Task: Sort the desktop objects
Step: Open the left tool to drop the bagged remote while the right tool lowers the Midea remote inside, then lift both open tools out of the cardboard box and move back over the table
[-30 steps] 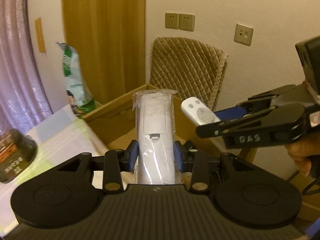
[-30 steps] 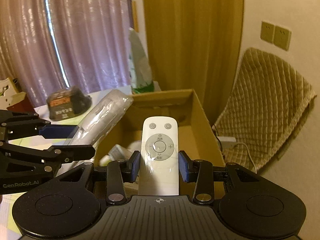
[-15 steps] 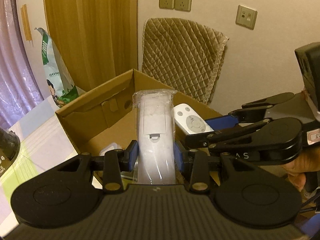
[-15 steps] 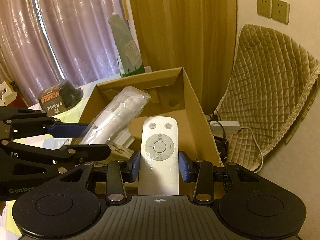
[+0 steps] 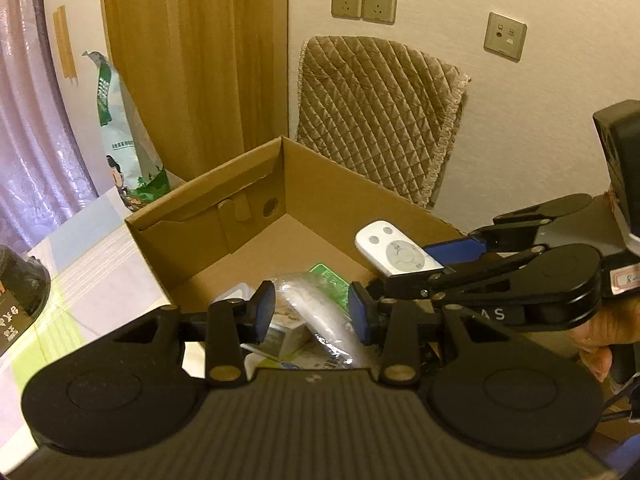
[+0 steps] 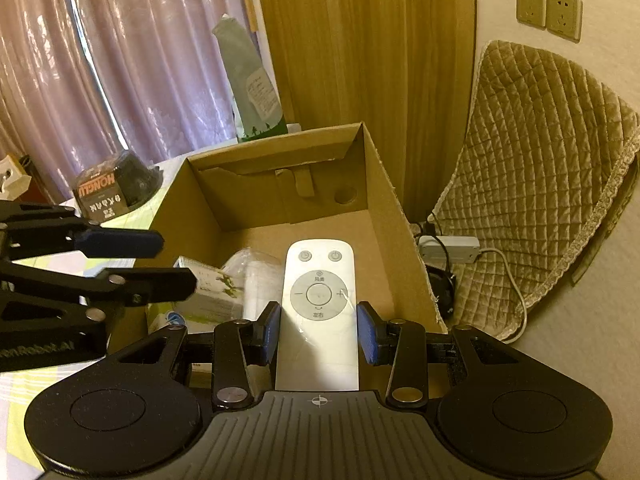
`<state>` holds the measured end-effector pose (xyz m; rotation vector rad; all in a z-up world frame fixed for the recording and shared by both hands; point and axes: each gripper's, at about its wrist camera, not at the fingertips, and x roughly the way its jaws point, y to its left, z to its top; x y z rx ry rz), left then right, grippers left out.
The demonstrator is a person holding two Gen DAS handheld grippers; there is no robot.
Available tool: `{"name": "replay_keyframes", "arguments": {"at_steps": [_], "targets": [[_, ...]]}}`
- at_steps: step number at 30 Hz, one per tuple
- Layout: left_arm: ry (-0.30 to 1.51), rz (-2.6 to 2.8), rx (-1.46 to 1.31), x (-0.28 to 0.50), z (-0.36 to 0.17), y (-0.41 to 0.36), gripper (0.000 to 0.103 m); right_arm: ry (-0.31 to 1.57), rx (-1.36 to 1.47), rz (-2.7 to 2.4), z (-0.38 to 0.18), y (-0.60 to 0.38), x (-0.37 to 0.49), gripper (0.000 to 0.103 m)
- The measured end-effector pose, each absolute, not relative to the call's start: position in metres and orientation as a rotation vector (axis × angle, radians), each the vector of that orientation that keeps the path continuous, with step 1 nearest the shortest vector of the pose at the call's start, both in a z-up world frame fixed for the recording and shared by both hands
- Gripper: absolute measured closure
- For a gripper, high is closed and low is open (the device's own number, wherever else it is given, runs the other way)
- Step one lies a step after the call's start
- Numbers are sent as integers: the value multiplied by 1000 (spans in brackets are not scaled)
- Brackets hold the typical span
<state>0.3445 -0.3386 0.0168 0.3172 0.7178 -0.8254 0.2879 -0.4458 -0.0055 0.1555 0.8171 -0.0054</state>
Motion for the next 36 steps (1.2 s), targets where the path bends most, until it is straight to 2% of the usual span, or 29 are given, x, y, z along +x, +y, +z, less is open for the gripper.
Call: {"name": "replay_keyframes", "arguments": {"at_steps": [17, 36], "targets": [[709, -813, 310, 339, 19, -320, 66, 862, 95, -45, -19, -443, 291, 63], [703, -798, 296, 331, 21, -294, 65, 813, 77, -59, -3, -431, 281, 63]]}}
